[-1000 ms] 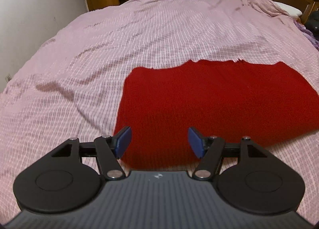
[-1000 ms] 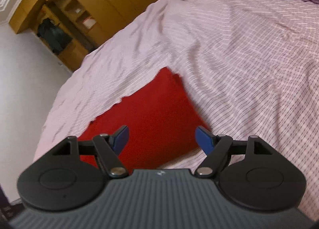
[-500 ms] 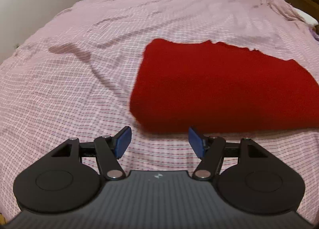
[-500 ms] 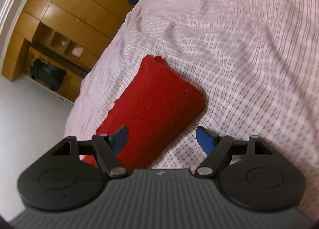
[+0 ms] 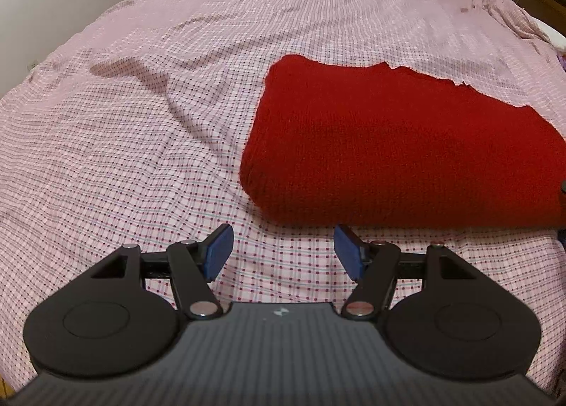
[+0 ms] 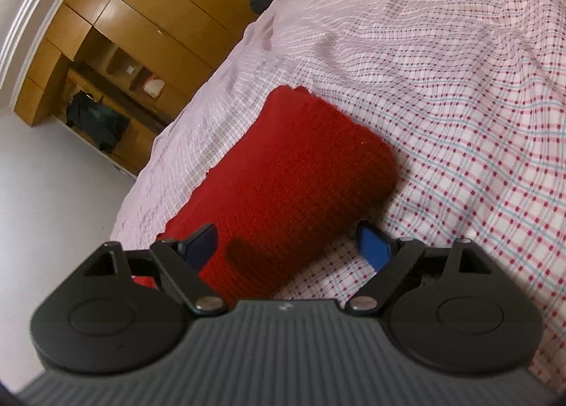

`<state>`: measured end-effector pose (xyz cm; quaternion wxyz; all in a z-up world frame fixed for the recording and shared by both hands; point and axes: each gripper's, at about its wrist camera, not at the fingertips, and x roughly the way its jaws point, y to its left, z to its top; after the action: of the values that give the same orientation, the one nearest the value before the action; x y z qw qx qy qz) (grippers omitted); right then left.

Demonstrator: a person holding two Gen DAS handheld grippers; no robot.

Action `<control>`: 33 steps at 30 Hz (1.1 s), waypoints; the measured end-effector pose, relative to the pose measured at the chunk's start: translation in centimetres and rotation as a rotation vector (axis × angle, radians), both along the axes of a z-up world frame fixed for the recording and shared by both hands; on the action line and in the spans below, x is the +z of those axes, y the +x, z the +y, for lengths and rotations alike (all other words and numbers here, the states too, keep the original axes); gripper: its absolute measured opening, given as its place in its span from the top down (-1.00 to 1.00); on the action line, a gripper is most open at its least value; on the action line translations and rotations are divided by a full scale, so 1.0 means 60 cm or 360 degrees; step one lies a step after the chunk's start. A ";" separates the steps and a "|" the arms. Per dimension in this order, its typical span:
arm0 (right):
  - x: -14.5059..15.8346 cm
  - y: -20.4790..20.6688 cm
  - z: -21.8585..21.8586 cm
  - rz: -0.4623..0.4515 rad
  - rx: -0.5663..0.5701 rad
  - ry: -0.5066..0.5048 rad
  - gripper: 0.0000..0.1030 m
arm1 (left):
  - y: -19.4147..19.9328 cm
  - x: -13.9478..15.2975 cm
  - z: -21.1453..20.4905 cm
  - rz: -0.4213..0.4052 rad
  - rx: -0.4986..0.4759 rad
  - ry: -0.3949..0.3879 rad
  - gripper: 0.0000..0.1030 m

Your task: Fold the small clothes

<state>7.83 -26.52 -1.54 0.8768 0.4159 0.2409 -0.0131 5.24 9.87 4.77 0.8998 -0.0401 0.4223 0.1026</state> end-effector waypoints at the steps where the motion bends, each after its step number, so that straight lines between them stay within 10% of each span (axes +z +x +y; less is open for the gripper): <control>1: 0.000 -0.001 0.001 -0.0008 0.0005 -0.0014 -0.68 | 0.000 0.000 0.000 -0.0001 -0.0003 -0.0001 -0.36; 10: -0.007 0.006 -0.023 -0.0104 -0.0185 0.0262 -0.74 | 0.004 -0.007 -0.007 0.0016 -0.0027 -0.0008 -0.36; 18: -0.011 0.051 -0.019 -0.0142 -0.0260 0.0192 -0.72 | 0.005 -0.010 -0.006 0.0013 -0.0041 -0.0002 -0.36; 25: -0.010 0.062 -0.043 -0.0131 -0.0249 0.0223 0.23 | -0.003 -0.002 0.013 -0.0008 -0.0013 0.0008 -0.36; 33: 0.050 0.052 -0.018 -0.0246 -0.0123 -0.0011 0.33 | -0.008 -0.002 0.028 -0.0016 0.0011 -0.0016 -0.36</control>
<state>10.93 -27.62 1.48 0.8930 0.4217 0.1564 -0.0156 4.77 11.54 4.66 0.9013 -0.0466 0.4180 0.1032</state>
